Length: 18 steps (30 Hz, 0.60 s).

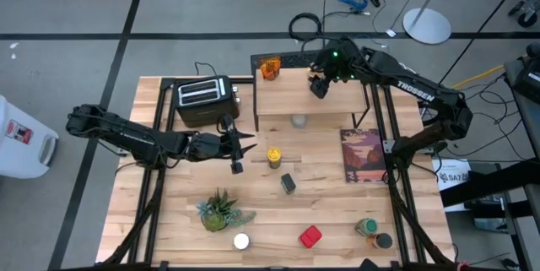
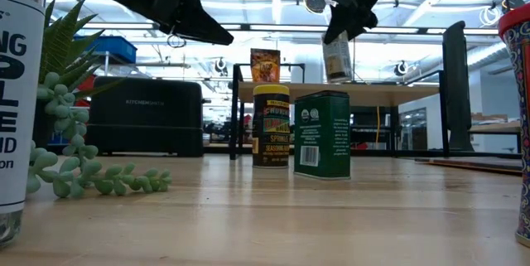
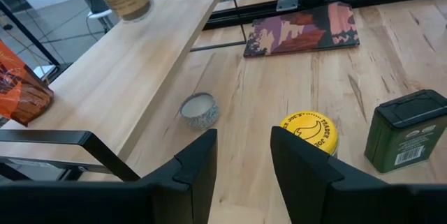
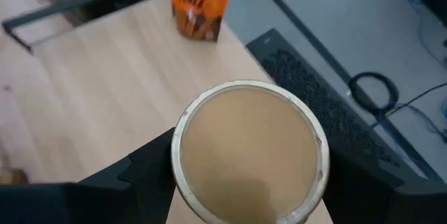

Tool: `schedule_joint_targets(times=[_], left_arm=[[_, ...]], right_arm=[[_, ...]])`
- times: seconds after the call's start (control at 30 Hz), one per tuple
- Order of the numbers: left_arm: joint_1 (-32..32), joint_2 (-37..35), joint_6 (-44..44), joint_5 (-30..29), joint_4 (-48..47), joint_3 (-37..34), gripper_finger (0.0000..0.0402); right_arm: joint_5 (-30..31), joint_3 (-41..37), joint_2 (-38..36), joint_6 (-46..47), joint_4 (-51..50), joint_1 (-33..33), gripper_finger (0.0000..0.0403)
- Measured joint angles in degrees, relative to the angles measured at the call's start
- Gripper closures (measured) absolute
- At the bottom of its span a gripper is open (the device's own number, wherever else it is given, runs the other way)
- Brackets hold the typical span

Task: Shelf spices
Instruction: Put the golden seasoning bottle on the shelf

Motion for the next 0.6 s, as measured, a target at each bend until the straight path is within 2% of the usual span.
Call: schedule_joint_targets(times=[0.43, 0.6], left_arm=[[0.0, 0.0, -0.01, 0.02, -0.01, 0.0, 0.0257], [0.0, 0.0, -0.04, 0.02, -0.18, 0.0, 0.0257]], right_arm=[[-3.99, 0.0, 2.68, -0.38, 3.97, -4.13, 0.0126], [-7.8, 0.0, 4.47, 0.12, 8.15, -5.59, 0.0126]])
